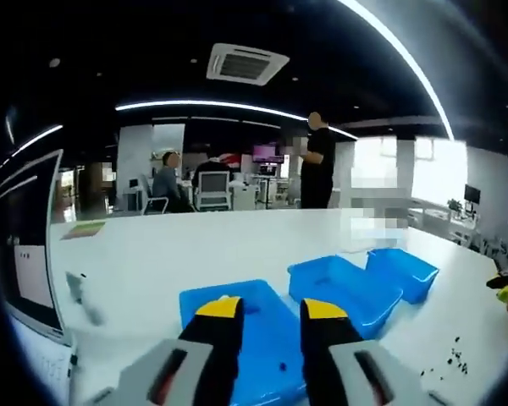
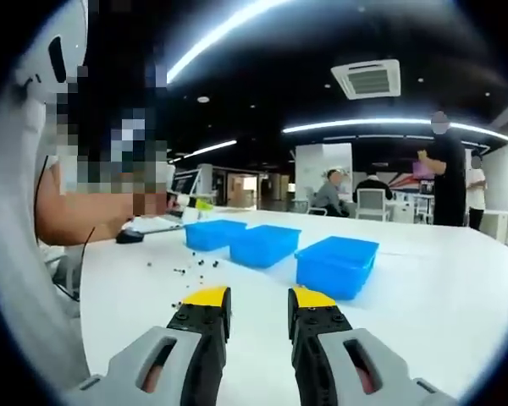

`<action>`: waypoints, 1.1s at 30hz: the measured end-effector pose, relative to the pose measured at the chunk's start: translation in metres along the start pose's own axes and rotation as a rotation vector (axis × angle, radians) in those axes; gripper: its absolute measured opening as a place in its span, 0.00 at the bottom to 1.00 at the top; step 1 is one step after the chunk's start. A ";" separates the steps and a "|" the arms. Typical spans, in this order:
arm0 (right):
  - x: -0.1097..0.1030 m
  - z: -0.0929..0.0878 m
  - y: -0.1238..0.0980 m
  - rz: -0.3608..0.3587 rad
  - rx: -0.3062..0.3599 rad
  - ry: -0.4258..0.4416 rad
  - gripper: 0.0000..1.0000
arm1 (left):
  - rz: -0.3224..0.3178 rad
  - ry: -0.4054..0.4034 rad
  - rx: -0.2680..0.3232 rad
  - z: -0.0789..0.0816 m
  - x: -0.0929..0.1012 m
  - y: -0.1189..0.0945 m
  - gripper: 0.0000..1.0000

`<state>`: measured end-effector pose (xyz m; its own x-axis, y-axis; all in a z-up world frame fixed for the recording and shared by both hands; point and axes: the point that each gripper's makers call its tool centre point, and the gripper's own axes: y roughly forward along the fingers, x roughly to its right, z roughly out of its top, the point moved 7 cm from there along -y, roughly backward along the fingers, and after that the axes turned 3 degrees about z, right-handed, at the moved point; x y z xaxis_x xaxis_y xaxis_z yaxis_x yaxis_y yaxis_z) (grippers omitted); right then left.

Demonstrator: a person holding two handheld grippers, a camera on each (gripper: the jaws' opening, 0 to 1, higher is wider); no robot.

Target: Pick up the resistors one by one and place each resistor into its matching bin, sorting the parts by color and model until every resistor is separated into the correct bin for its type

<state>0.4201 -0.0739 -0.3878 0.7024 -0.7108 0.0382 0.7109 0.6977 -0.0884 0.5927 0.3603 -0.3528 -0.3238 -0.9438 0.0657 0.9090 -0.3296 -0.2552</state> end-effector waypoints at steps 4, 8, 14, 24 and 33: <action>-0.001 -0.001 0.000 0.004 -0.001 -0.001 0.29 | -0.008 0.072 0.003 0.008 0.006 -0.006 0.28; -0.001 -0.003 0.000 0.008 -0.003 0.004 0.29 | -0.060 0.160 -0.013 0.015 0.017 -0.008 0.28; 0.000 -0.004 0.000 0.010 -0.006 0.006 0.29 | -0.115 0.261 -0.023 0.027 0.036 -0.010 0.29; 0.001 -0.004 -0.001 0.006 -0.012 0.003 0.29 | -0.400 0.526 -0.106 0.031 0.107 -0.011 0.26; 0.008 -0.008 -0.009 -0.016 -0.037 -0.009 0.29 | -0.880 0.881 -0.259 0.011 0.231 -0.021 0.20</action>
<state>0.4188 -0.0863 -0.3949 0.6914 -0.7208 0.0491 0.7203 0.6824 -0.1244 0.5011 0.1488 -0.3219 -0.9439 -0.0421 -0.3275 0.2539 -0.7268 -0.6383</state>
